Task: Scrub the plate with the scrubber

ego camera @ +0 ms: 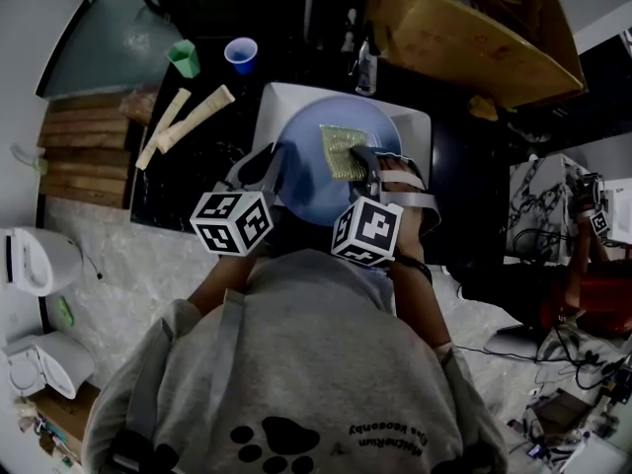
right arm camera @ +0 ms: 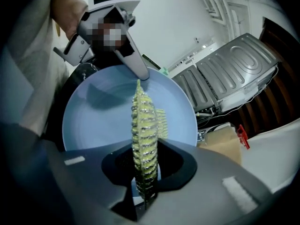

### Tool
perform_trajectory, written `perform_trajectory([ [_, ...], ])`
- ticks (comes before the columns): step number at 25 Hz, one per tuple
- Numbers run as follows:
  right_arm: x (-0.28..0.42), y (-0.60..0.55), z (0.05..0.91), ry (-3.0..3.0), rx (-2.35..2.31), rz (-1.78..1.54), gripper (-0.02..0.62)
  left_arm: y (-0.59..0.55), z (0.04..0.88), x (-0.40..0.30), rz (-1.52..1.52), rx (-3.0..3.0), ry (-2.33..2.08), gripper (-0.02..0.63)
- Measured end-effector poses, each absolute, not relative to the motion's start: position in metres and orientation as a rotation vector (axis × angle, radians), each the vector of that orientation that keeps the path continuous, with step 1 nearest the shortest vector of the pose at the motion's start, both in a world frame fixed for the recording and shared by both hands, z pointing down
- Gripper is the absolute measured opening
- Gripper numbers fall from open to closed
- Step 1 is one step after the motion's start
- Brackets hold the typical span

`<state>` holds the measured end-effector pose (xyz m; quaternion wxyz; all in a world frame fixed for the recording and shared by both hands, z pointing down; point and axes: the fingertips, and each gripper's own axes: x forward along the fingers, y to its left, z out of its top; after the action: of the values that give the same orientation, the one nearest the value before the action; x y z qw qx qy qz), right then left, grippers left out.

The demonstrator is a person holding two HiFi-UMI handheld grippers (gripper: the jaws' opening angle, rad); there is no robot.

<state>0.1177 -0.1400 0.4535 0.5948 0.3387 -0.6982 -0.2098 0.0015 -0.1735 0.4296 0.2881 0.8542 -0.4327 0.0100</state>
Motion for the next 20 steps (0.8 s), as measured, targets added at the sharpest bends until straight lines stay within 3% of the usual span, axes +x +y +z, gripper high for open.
perform_trajectory([
  [20,0.074,-0.049,0.532,-1.796,0.364,-0.153,0.067,-0.171,0.462,-0.023,0.117,2.23,-1.26,0.037],
])
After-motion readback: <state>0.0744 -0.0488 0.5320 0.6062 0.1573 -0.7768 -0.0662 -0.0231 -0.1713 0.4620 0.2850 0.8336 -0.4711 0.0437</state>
